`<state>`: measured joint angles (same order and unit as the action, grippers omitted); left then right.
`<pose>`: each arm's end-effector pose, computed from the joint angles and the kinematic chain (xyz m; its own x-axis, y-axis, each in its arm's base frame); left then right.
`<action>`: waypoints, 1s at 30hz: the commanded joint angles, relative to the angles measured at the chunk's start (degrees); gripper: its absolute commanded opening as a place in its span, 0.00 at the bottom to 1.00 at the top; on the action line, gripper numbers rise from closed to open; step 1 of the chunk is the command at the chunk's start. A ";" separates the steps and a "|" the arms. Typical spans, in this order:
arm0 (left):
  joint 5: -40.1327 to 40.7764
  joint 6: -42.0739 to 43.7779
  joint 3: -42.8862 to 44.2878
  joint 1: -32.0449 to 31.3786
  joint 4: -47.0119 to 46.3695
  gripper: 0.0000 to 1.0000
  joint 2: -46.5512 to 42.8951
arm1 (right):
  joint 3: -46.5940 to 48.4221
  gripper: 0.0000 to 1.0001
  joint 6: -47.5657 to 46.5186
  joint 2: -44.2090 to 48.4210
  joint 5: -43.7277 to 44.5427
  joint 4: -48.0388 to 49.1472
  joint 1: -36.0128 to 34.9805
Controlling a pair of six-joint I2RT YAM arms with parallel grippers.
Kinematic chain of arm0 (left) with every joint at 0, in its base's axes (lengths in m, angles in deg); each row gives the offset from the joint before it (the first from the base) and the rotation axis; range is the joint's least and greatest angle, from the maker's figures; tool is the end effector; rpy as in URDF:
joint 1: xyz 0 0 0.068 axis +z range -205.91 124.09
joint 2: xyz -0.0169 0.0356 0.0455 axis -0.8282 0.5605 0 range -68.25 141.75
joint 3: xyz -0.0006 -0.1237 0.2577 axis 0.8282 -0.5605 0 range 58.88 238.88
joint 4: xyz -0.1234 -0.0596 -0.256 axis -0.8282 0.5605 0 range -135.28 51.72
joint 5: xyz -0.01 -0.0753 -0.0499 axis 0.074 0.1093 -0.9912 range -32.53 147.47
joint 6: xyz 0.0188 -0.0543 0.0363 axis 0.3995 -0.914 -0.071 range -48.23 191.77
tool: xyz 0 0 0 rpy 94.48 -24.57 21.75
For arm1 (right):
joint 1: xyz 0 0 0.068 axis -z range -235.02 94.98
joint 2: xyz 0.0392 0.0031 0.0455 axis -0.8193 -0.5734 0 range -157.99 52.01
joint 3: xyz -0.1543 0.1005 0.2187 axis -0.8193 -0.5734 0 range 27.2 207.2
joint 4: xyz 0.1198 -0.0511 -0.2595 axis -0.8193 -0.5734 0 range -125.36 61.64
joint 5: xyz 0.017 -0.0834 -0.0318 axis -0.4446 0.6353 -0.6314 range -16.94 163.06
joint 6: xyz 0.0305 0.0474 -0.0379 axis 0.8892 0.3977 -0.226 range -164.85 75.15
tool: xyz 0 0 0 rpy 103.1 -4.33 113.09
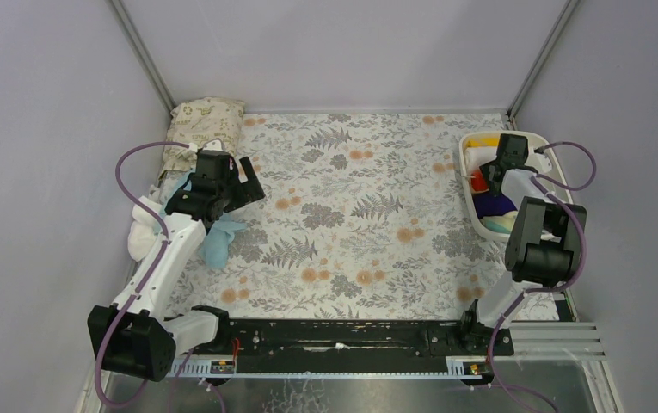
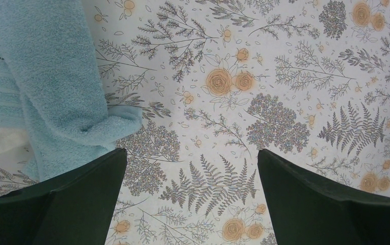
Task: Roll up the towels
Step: Place the towel in the bin.
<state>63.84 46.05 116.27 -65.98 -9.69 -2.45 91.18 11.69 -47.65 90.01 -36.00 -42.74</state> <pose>0.2767 -0.0430 0.2966 -0.6576 -0.3213 -0.6814 -0.2110 0.9469 -0.2428 0.4042 -0.1042 0.1885 -0.0270 0.8226 -0.5680 0.7857 0.3688 0.4967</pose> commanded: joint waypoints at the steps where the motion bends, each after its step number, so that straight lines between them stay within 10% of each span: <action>1: -0.25 0.97 -0.43 0.24 -2.20 1.00 -1.54 | 1.47 0.51 -1.86 3.39 -0.20 -4.86 -0.52; 18: -0.28 0.93 -0.38 0.22 -2.28 1.00 -1.78 | 1.42 0.73 -4.64 7.19 2.76 -8.92 -0.50; 30: -0.22 0.86 -0.39 0.18 -2.28 1.00 -1.83 | -2.09 0.63 -5.35 10.45 2.38 -9.62 -0.50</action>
<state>63.84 46.05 116.27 -66.00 -9.69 -3.28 90.61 7.12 -39.93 90.58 -46.16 -42.79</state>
